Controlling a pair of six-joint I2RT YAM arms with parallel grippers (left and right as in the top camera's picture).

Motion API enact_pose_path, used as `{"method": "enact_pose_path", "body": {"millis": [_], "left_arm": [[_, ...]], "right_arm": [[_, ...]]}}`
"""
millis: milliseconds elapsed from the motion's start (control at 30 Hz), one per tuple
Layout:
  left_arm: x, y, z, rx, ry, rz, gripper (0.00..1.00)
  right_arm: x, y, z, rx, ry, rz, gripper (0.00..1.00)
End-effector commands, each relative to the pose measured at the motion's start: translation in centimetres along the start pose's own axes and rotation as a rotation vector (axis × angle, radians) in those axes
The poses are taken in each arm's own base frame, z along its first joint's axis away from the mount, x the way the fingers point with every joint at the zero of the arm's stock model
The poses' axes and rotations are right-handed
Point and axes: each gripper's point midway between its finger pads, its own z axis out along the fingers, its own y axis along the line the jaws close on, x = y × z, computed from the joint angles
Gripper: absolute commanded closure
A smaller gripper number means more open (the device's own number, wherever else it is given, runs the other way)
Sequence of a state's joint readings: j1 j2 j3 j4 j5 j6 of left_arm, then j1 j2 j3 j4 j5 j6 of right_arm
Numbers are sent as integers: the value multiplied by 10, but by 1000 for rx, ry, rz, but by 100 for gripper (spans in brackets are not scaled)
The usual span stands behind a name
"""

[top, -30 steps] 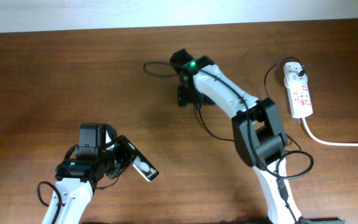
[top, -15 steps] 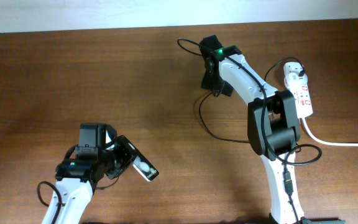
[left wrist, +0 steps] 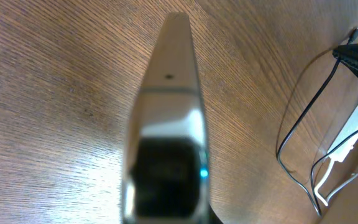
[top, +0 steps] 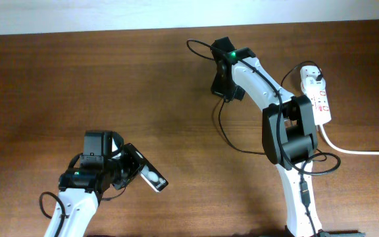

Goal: Plug charger to phone and switch on socket
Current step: 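Carry the cable plug with the right gripper toward the phone's bottom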

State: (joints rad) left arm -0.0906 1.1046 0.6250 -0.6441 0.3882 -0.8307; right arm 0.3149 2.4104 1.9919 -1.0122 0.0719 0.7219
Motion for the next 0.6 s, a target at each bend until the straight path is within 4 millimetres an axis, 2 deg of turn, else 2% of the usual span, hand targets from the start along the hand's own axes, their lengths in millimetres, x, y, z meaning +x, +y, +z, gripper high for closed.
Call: {"method": "enact_pose_path", "body": {"millis": [0,67,133,167,200,233,267,300,333,467,533,567], "left_arm": [[1,-8,-3,32,11,-3,100],[2,-9,-3,37,20,-3,100],[2,-9,-3,37,20,-3,100],[3,-9,-3,40,24,-3,100],[5,-11,-3,54,38,-2,100],[7,-12,-3,60,46,-2,100],[9,-14,-4,71,57,-1,100],[12,-17,-4,88,74,14,100],[13,-19,-4,98,83,25,100],[24,-33,-8,182,145,99,100],[28,-52,-13,285,171,162,100],[28,-58,-15,320,173,180,100]], "right_arm": [[15,-2,12,10,69,-102,96],[16,3,-11,-36,73,-188,96],[16,2,-44,-61,53,-224,96],[17,-2,-81,-79,30,-224,96],[20,-6,-107,-94,18,-224,96],[24,-8,-126,-112,12,-240,96],[30,-7,-150,-161,7,-287,96],[47,-7,-191,-254,4,-375,96],[53,-10,-212,-281,-8,-392,96],[81,-42,-291,-338,-105,-412,96],[110,-73,-348,-388,-198,-421,96],[117,-81,-358,-398,-215,-421,96]]}}
